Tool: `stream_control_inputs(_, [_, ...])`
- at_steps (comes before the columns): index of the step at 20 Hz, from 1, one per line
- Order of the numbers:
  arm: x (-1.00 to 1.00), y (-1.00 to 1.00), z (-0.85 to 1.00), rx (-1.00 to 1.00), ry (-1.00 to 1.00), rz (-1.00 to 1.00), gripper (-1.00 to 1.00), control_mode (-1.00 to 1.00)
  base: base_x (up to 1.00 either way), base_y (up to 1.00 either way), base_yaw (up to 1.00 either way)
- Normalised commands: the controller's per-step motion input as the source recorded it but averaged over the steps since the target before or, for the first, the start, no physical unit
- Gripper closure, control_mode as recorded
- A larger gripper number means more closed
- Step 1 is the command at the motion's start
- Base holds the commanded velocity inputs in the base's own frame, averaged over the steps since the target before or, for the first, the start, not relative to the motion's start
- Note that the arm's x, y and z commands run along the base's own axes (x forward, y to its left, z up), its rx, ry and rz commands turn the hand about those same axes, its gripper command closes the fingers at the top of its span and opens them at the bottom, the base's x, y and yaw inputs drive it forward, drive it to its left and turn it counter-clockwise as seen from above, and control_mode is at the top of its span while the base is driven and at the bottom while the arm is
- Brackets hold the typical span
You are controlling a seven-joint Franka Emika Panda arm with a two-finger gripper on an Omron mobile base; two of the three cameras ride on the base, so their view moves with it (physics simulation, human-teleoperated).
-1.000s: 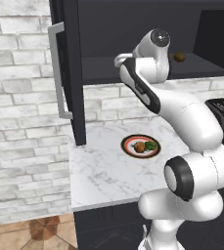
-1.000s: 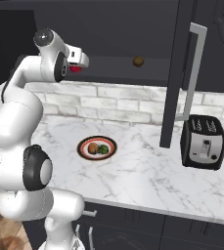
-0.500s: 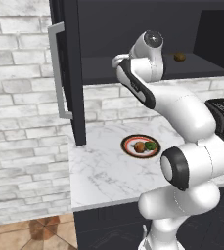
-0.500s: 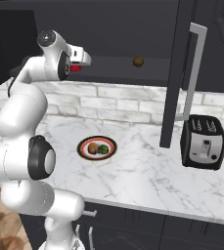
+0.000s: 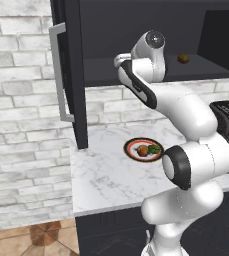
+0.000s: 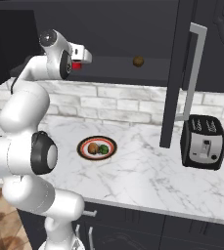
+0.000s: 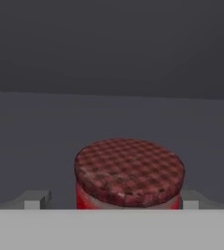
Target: Pick the avocado and bread from the counter and place them on the plate. Then pick the jam from the cabinet and place it next to the plate. Lastly close the cabinet door.
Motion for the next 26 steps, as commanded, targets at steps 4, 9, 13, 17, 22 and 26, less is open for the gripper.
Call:
stream_control_inputs(4, [-0.03,-0.06,0.00,0.00,0.00,-0.02,1.00,-1.00,0.00,0.00,0.00])
stream_control_inputs(9, [-0.11,-0.17,-0.01,0.03,0.01,-0.04,1.00,-1.00,0.00,0.00,0.00])
stream_control_inputs(13, [-0.33,-0.15,0.00,0.06,0.00,-0.04,1.00,-1.00,0.00,0.00,0.00])
stream_control_inputs(17, [-0.75,-0.12,0.23,0.08,-0.06,0.00,1.00,-1.00,0.00,0.00,0.00])
stream_control_inputs(22, [-0.98,-0.09,0.46,0.05,-0.18,0.00,1.00,-1.00,0.00,0.00,0.00])
stream_control_inputs(26, [-1.00,-0.17,0.45,0.03,-0.13,0.00,1.00,-1.00,0.00,0.00,0.00])
